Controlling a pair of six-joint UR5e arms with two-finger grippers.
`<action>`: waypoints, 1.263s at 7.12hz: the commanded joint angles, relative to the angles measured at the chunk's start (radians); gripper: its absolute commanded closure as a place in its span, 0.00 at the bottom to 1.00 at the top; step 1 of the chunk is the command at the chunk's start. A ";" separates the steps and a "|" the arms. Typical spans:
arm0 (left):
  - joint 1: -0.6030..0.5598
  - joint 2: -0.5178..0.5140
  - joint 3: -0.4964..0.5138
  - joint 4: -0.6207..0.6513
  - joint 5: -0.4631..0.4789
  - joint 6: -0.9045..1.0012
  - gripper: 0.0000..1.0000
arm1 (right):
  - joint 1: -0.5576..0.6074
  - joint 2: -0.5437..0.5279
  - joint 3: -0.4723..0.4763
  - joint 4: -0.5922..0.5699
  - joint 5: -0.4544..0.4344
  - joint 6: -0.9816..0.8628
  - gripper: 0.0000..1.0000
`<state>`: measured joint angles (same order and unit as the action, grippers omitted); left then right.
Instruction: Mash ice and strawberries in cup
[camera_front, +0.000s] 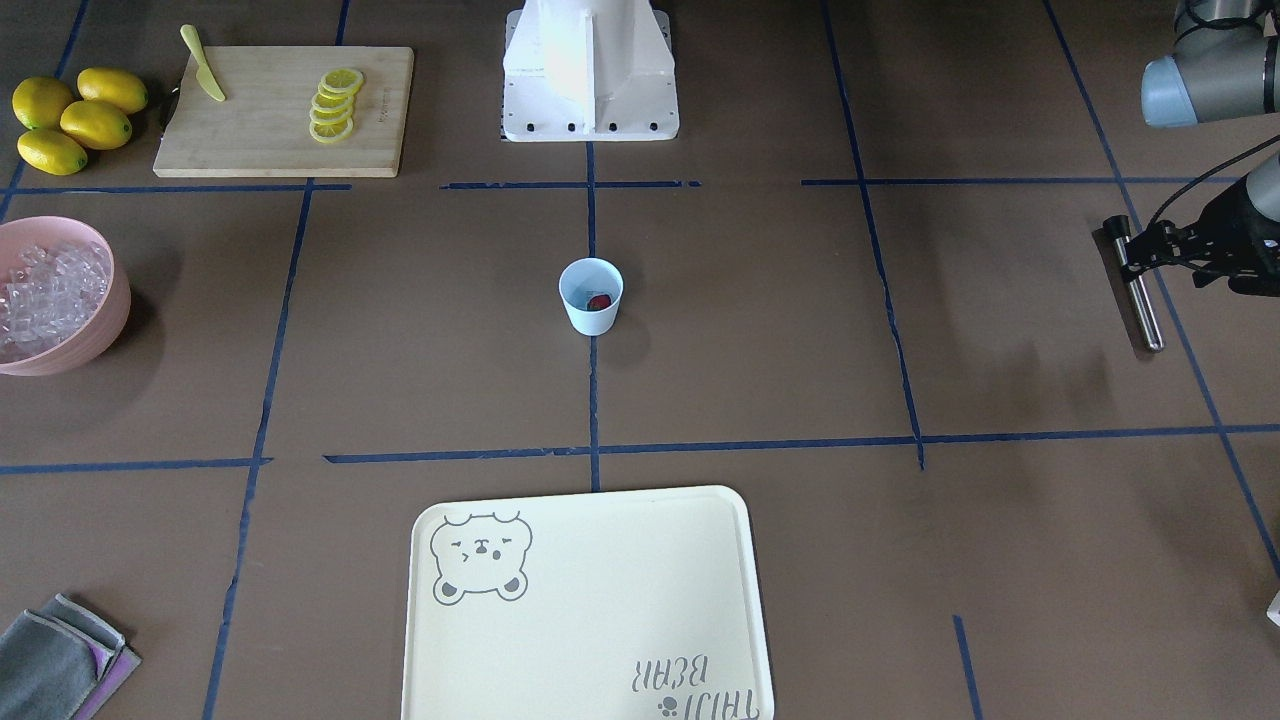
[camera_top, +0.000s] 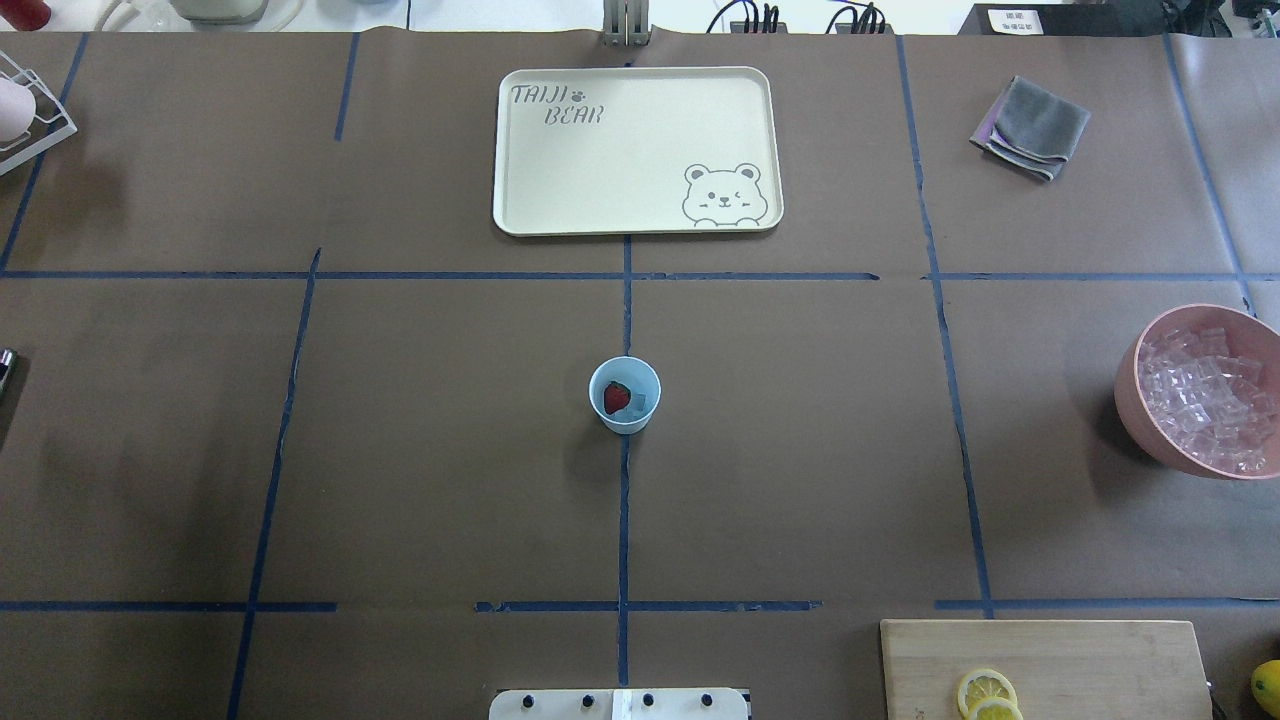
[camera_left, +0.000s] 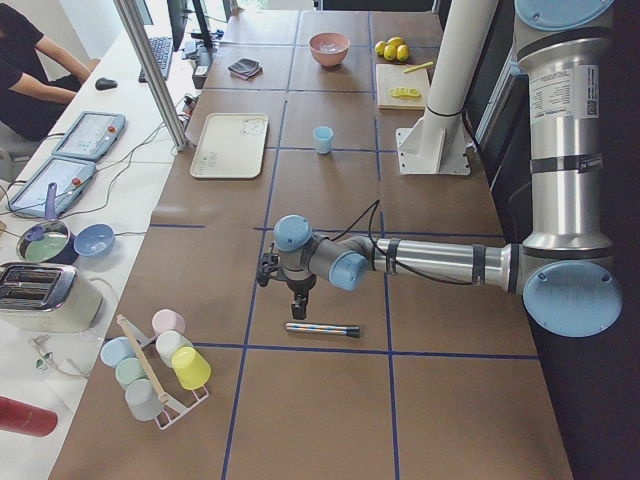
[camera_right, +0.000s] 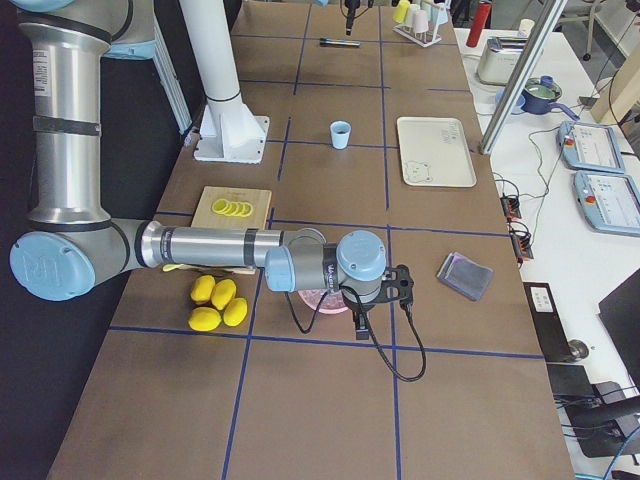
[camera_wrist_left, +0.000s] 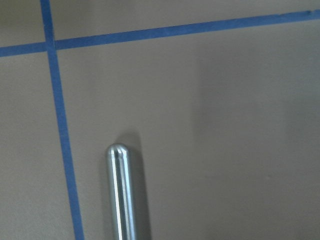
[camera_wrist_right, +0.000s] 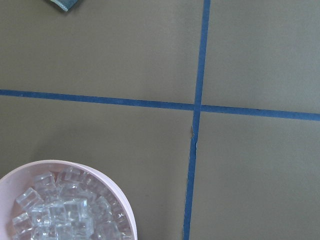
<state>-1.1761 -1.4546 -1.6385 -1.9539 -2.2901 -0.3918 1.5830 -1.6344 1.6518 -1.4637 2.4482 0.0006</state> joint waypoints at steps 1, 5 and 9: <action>0.003 -0.001 0.061 -0.046 0.003 -0.002 0.00 | 0.000 0.008 0.009 0.005 0.000 0.006 0.00; 0.010 -0.021 0.162 -0.193 0.007 -0.164 0.00 | -0.001 0.010 0.014 0.005 -0.001 0.009 0.00; 0.033 -0.050 0.232 -0.298 0.015 -0.219 0.00 | 0.000 0.010 0.014 0.005 -0.001 0.009 0.00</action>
<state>-1.1560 -1.4953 -1.4119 -2.2458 -2.2758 -0.6087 1.5818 -1.6245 1.6649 -1.4588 2.4467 0.0092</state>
